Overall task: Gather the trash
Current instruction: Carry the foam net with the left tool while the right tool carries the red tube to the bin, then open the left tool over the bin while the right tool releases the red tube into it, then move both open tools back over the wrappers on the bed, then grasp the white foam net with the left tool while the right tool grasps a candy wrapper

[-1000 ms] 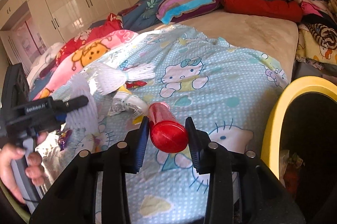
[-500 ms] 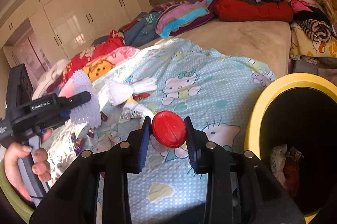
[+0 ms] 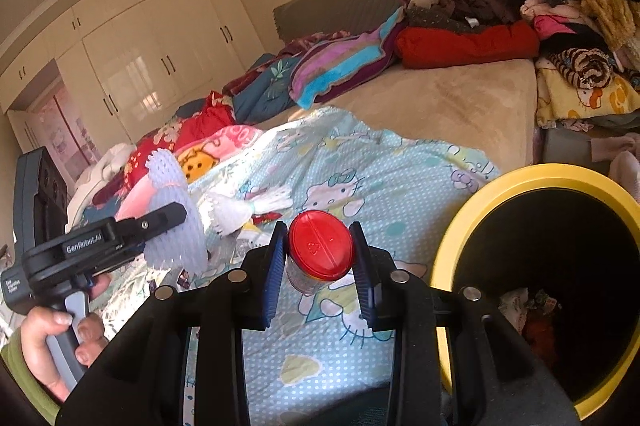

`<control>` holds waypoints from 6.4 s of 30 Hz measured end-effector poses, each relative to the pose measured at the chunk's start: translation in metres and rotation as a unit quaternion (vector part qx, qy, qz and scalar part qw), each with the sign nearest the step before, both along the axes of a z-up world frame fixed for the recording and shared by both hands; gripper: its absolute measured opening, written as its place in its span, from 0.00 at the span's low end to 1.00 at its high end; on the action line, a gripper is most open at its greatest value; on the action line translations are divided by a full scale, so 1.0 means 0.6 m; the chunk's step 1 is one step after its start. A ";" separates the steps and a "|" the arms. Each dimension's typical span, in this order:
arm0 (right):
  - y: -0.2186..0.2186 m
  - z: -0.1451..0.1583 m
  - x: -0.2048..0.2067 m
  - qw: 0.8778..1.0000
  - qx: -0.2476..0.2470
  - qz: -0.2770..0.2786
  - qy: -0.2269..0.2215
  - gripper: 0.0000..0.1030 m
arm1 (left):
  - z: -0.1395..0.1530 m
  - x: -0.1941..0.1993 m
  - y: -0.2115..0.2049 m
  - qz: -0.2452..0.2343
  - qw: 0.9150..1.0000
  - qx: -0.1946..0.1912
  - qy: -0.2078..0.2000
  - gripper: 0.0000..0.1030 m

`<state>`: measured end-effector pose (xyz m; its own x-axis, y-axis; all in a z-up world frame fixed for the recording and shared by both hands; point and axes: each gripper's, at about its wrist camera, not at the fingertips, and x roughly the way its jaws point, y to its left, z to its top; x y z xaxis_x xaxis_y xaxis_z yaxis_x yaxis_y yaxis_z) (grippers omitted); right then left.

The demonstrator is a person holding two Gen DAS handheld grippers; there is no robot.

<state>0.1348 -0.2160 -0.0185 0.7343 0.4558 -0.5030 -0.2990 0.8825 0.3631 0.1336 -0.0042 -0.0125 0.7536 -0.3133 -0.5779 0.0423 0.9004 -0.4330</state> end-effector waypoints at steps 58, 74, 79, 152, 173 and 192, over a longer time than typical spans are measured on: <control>-0.238 0.026 -0.043 0.987 0.023 -0.159 -0.022 0.29 | 0.003 -0.057 -0.245 -0.205 0.978 0.032 -0.024 0.20; -0.295 0.001 -0.041 0.978 0.008 -0.209 -0.010 0.29 | -0.028 -0.049 -0.307 -0.241 0.969 0.048 -0.008 0.20; -0.309 -0.010 -0.041 0.976 0.005 -0.219 -0.003 0.29 | -0.041 -0.042 -0.330 -0.252 0.966 0.058 0.000 0.20; -0.155 -0.001 -0.027 0.992 -0.038 -0.120 0.007 0.62 | 0.010 0.010 -0.108 -0.007 0.997 0.055 -0.052 0.89; 0.026 -0.013 -0.051 0.997 -0.070 0.004 0.015 0.65 | 0.008 0.026 0.043 0.081 0.995 0.040 -0.038 0.89; 0.205 -0.078 -0.024 0.986 -0.068 0.122 0.088 0.64 | -0.042 0.089 0.124 0.069 0.997 0.019 0.029 0.76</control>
